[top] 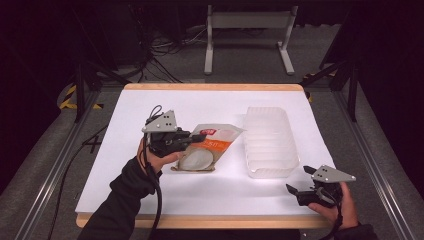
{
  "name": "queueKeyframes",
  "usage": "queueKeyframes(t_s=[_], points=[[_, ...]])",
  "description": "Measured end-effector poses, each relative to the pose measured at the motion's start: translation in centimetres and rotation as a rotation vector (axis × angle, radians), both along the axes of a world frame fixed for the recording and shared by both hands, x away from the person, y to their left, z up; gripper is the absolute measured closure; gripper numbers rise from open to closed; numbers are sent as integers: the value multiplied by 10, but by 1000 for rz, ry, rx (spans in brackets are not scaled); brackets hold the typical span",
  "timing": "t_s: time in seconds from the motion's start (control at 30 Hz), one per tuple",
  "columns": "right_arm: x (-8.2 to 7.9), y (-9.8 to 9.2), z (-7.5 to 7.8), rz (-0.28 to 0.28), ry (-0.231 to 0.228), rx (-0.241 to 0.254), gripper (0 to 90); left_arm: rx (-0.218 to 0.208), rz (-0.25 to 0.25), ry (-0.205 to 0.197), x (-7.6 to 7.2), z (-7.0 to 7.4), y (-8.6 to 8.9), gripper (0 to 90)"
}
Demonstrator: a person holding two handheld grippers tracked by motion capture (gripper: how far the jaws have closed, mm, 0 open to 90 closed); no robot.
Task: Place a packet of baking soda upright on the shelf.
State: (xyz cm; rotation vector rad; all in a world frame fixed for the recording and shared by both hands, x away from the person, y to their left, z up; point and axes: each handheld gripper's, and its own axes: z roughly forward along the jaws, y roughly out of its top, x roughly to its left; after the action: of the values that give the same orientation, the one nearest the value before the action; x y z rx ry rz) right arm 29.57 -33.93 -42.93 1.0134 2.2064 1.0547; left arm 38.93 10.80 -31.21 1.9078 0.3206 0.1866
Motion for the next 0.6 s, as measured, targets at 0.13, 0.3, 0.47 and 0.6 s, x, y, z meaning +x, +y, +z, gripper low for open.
queueKeyframes(t_s=[0.13,0.3,0.47,0.6], points=[[0,-1,0,-1,3,11,121,-16,-20,2,7,4,-12,898],[-1,-1,1,-1,6,17,121,-40,-38,21,17,5,-31,898],[0,-2,-1,1,11,15,120,-53,-59,33,26,8,-49,899],[0,-2,0,-1,8,20,120,-53,-73,14,30,17,-64,898]])
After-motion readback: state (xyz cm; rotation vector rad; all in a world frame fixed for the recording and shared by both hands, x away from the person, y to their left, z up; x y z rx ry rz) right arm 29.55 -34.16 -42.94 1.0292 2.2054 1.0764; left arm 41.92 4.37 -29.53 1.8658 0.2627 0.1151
